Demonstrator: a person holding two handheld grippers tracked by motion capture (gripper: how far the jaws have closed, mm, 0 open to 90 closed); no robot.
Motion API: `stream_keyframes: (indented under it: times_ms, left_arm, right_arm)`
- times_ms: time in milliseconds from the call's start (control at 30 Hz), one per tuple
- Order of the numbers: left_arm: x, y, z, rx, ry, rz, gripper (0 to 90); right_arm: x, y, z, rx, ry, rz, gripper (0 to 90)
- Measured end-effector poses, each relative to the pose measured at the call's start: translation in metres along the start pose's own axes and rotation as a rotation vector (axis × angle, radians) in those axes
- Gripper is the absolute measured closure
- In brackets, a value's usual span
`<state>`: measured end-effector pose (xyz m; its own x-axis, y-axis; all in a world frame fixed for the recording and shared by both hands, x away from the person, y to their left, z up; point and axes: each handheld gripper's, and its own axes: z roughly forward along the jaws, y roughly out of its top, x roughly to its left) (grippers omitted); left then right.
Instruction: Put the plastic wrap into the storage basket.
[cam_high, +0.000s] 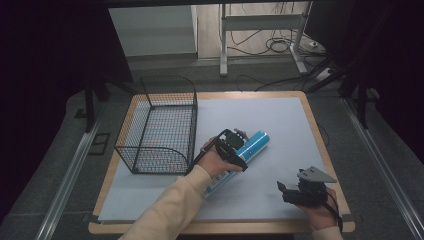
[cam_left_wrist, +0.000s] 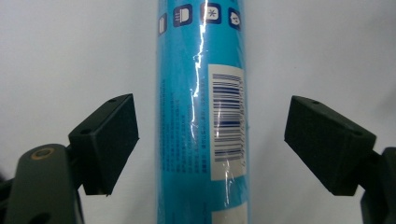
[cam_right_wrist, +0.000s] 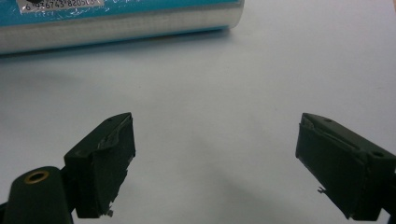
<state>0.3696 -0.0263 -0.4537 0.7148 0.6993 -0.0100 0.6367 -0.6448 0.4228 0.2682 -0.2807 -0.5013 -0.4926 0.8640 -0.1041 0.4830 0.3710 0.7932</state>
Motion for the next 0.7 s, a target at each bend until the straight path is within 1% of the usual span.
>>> stream_keyframes:
  times_ms: [100, 167, 233, 300, 367, 400, 433, 533, 700]
  left_arm:
    - [0.003, 0.002, 0.004, 0.007, -0.003, -0.012, 16.7]
    - [0.005, 0.003, 0.006, 0.021, 0.004, -0.013, 16.7]
    - [0.006, 0.005, 0.01, 0.017, 0.0, -0.035, 16.7]
    - [0.006, 0.006, 0.015, 0.019, -0.002, -0.046, 16.6]
    - [0.007, 0.007, 0.019, 0.047, -0.003, -0.031, 16.4]
    - [0.006, 0.007, 0.021, 0.043, -0.007, -0.04, 16.4]
    - [0.006, 0.008, 0.022, 0.066, -0.002, -0.019, 16.4]
    - [0.004, 0.007, 0.03, 0.087, -0.011, -0.016, 16.4]
    - [0.006, 0.007, 0.043, 0.127, 0.001, -0.029, 18.5]
  right_arm:
    - [0.001, 0.0, 0.0, 0.001, 0.002, 0.0, 12.3]
    - [0.001, 0.0, 0.001, 0.001, 0.004, -0.005, 12.3]
    - [0.001, 0.0, 0.001, 0.0, 0.006, -0.004, 12.3]
    - [0.001, 0.0, 0.001, 0.001, 0.007, -0.005, 12.3]
    - [0.001, 0.0, 0.001, 0.004, 0.01, -0.004, 12.3]
    - [0.001, 0.0, 0.001, 0.004, 0.009, -0.004, 12.2]
    - [0.001, 0.0, 0.001, 0.003, 0.009, -0.004, 12.3]
    - [0.001, 0.0, 0.0, 0.001, 0.008, -0.004, 12.2]
    - [0.001, 0.0, 0.0, -0.001, 0.008, -0.003, 12.3]
